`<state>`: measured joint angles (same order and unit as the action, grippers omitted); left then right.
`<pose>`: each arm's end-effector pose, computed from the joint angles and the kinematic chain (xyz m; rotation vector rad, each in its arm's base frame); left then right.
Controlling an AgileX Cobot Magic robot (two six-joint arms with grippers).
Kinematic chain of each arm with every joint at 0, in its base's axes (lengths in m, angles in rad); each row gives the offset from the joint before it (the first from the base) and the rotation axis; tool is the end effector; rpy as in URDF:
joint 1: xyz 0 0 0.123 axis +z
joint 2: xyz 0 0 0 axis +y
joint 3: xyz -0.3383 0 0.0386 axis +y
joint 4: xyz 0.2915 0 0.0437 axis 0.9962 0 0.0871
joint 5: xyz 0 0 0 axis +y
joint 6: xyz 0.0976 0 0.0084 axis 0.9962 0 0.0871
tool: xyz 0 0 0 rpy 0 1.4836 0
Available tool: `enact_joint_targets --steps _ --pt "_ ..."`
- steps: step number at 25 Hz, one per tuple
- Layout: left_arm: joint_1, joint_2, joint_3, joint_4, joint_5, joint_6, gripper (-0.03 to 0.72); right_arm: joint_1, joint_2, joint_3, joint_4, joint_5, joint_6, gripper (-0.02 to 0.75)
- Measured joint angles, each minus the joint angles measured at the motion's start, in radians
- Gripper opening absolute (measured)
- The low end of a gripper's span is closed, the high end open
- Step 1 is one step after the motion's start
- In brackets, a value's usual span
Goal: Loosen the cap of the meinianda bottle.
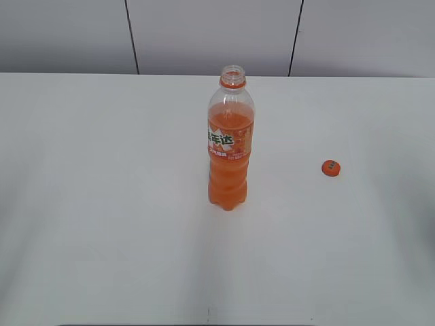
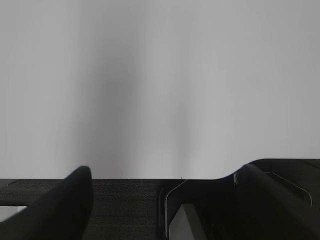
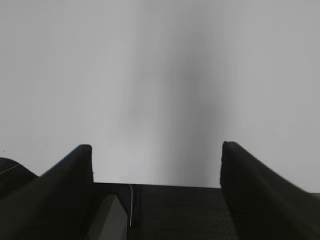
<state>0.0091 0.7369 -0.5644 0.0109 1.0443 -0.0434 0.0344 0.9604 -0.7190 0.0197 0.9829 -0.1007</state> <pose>0.1118 0.0019 0.2833 -0.0663 2.6995 0.0040 0.1721 0.0075 0.3062 -0.1729 2.7020 0.0057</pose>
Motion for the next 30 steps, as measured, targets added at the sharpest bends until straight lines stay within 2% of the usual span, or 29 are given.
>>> enact_joint_targets --steps 11,21,30 --pt "0.0 -0.232 0.016 -0.011 0.007 0.0 0.541 0.0 -0.251 0.156 0.0 -0.013 0.0 0.594" --pt "0.0 -0.469 0.021 -0.011 0.01 0.0 0.541 0.0 -0.423 0.189 0.0 0.095 0.027 0.594" --pt "0.0 -0.633 0.023 -0.003 0.012 0.0 0.541 0.0 -0.614 0.209 0.0 0.104 0.03 0.594"
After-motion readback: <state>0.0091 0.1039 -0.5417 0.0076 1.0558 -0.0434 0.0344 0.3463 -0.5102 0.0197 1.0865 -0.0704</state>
